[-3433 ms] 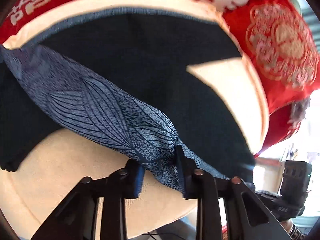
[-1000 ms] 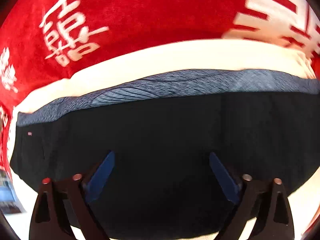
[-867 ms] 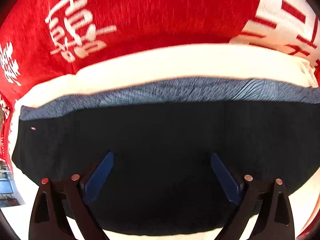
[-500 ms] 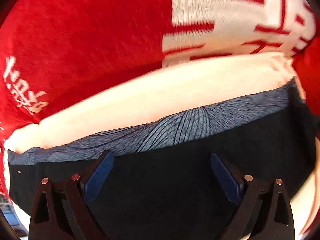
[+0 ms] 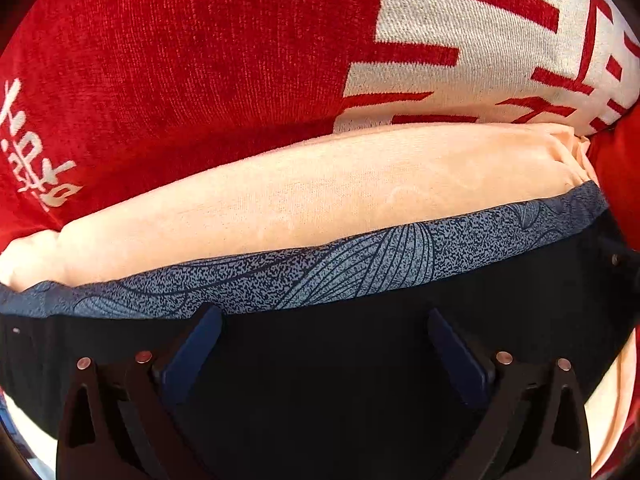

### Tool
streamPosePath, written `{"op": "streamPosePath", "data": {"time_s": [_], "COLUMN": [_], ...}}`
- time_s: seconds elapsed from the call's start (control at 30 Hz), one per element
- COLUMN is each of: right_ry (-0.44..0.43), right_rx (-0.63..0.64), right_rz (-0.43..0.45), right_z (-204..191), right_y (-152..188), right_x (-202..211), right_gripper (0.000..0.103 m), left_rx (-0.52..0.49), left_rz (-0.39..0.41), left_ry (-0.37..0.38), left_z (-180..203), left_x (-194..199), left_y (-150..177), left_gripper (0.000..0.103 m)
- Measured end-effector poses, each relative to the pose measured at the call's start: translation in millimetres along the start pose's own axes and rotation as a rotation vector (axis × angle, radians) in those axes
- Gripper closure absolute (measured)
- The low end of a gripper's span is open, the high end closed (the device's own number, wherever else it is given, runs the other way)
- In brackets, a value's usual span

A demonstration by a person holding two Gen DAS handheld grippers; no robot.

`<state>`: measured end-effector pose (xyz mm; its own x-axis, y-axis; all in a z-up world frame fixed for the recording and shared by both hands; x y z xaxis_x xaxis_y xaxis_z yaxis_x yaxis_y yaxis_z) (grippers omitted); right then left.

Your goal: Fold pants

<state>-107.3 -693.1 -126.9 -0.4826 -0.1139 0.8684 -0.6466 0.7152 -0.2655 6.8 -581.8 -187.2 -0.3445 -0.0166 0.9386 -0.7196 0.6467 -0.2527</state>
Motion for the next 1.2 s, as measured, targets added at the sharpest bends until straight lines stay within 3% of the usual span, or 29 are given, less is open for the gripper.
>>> {"op": "streamPosePath", "data": {"time_s": [0.03, 0.13, 0.23, 0.33, 0.47, 0.63, 0.77, 0.87, 0.97, 1.07, 1.2], "right_ry": [-0.018, 0.040, 0.011, -0.037, -0.174, -0.332, -0.463, -0.540, -0.588, -0.618, -0.647], "right_rx": [-0.067, -0.121, -0.144, -0.142, -0.153, -0.159, -0.176, -0.199, -0.236, -0.273, -0.244], "right_rz": [0.041, 0.091, 0.064, 0.011, -0.055, -0.120, -0.180, -0.237, -0.285, -0.292, -0.237], "right_z": [9, 14, 1, -27, -85, -185, -262, -308, -338, -350, -360], "right_y": [-3, 1, 23, 56, 102, 153, 194, 228, 255, 269, 267], "right_x": [9, 37, 51, 50, 33, 1, -47, -76, -109, -125, -119], "right_gripper": [0.089, 0.082, 0.065, 0.064, 0.064, 0.063, 0.063, 0.063, 0.063, 0.063, 0.063], "left_rx": [-0.001, 0.013, 0.052, 0.078, 0.091, 0.081, 0.061, 0.057, 0.069, 0.164, 0.155], "left_rz": [0.002, -0.001, -0.026, -0.025, -0.012, -0.011, 0.007, 0.020, -0.024, -0.029, -0.006], "left_ry": [0.002, -0.029, -0.037, -0.036, -0.065, -0.122, -0.198, -0.287, -0.364, -0.190, -0.154], "left_z": [-4, -26, -52, -86, -143, -235, -307, -383, -441, -470, -475], "left_x": [0, 2, 8, 16, 22, 14, 12, -11, -46, -61, -57], "left_y": [-2, -4, 7, 24, 49, 77, 117, 135, 155, 169, 173], "left_gripper": [0.000, 0.000, 0.000, 0.000, 0.000, 0.000, 0.000, 0.000, 0.000, 0.000, 0.000]}}
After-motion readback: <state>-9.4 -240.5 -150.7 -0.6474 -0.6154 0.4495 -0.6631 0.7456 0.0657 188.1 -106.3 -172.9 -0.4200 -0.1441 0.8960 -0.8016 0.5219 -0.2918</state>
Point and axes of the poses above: each gripper's, at about its wrist camera, not at the fingertips, and x roughly against the way its jaws point, z to its right, y to its underside, the point moved 6 cm from there along -x, roughly the way its jaws point, and after that the axes turned 13 degrees about -y, right-handed, at the moved point
